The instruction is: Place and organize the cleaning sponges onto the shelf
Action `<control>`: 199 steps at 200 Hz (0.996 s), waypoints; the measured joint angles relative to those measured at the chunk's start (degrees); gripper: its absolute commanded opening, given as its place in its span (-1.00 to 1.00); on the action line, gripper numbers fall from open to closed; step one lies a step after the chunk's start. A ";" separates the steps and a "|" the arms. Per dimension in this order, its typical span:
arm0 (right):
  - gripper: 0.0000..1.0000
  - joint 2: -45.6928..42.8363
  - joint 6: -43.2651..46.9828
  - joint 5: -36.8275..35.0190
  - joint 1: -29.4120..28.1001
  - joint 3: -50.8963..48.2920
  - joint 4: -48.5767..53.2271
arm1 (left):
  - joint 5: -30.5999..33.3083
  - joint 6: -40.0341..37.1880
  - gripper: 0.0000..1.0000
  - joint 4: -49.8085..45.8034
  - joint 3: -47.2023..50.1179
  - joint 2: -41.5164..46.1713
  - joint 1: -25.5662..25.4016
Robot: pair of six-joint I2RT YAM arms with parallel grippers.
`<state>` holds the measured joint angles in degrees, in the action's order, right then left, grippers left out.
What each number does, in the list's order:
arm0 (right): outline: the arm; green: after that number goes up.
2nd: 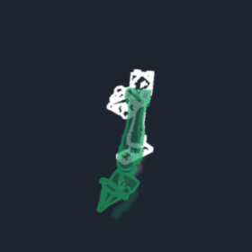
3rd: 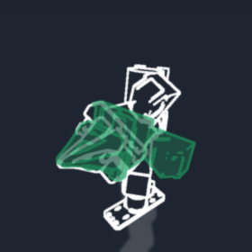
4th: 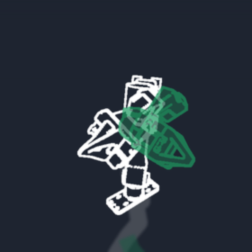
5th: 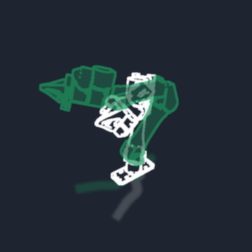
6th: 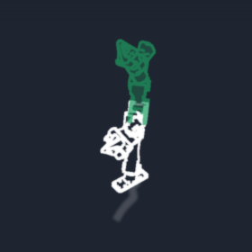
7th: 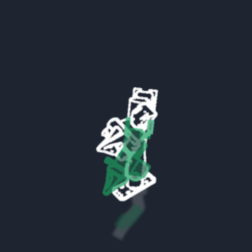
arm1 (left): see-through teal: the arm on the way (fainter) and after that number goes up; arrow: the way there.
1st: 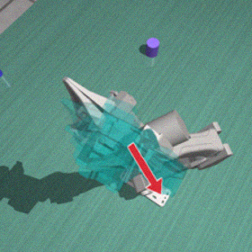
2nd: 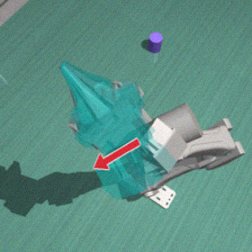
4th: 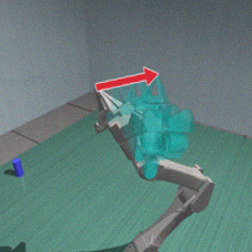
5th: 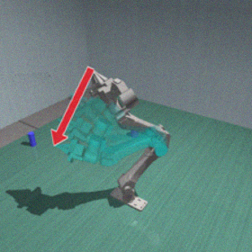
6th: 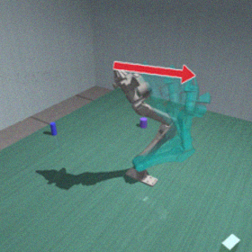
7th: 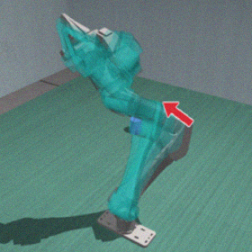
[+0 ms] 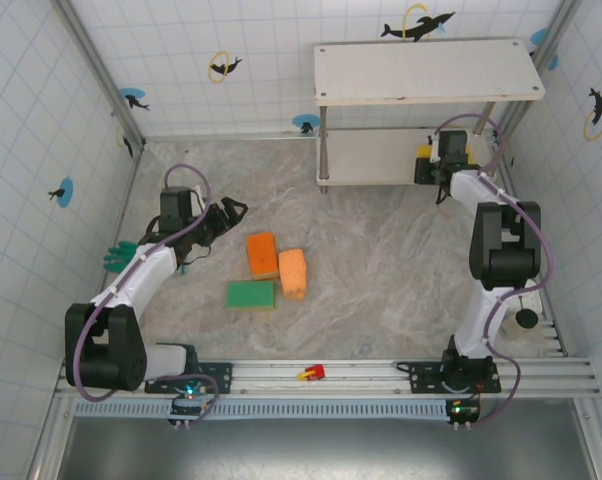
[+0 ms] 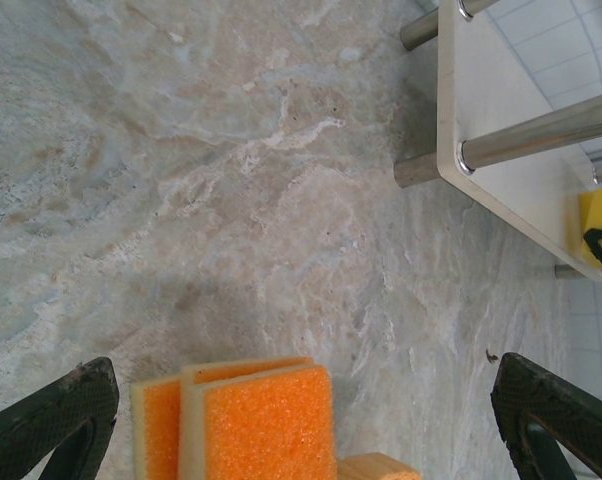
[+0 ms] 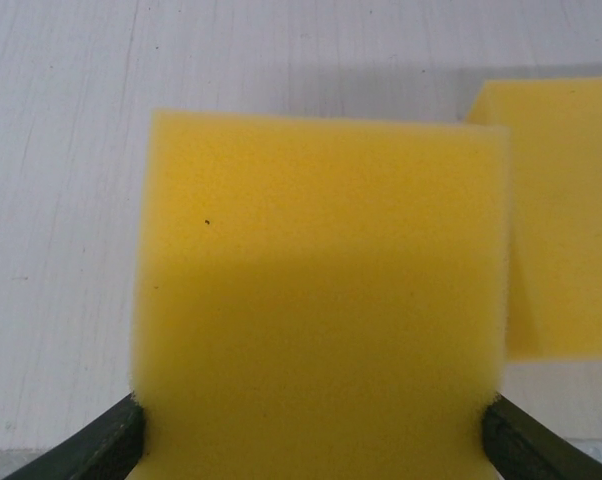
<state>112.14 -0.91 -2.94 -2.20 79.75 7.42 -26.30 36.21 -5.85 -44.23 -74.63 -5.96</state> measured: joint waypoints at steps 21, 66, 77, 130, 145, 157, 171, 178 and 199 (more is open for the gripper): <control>0.31 1.14 0.04 0.17 0.00 1.44 -0.02 | -0.02 0.00 0.95 -0.13 -0.09 -0.07 0.00; 0.31 3.15 0.46 0.20 0.00 5.14 -0.13 | -0.02 0.02 0.95 -0.11 -0.17 -0.07 0.00; 0.32 3.82 0.57 0.22 0.00 6.10 -0.09 | -0.02 0.04 0.95 -0.11 -0.17 -0.07 0.00; 0.34 4.87 2.03 1.29 0.17 7.76 1.88 | -0.02 0.04 0.95 -0.15 -0.17 -0.07 0.00; 0.35 5.03 2.45 1.66 0.35 8.00 2.62 | -0.02 0.04 0.95 -0.15 -0.17 -0.07 0.00; 0.35 5.03 2.75 1.88 0.61 8.00 3.19 | -0.02 0.04 0.95 -0.15 -0.17 -0.07 0.00; 0.35 5.03 3.06 2.34 1.01 8.00 3.78 | -0.02 0.04 0.95 -0.13 -0.17 -0.07 0.00; 0.35 5.05 3.21 2.58 1.22 8.00 4.07 | -0.02 0.04 0.95 -0.15 -0.17 -0.07 0.00; 0.35 5.18 3.54 3.08 1.66 8.09 4.87 | -0.02 0.04 0.95 -0.15 -0.17 -0.07 0.00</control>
<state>117.32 2.63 0.14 -0.54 87.83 12.29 -26.33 36.25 -6.00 -44.40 -74.70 -5.96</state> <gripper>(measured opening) 0.677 0.974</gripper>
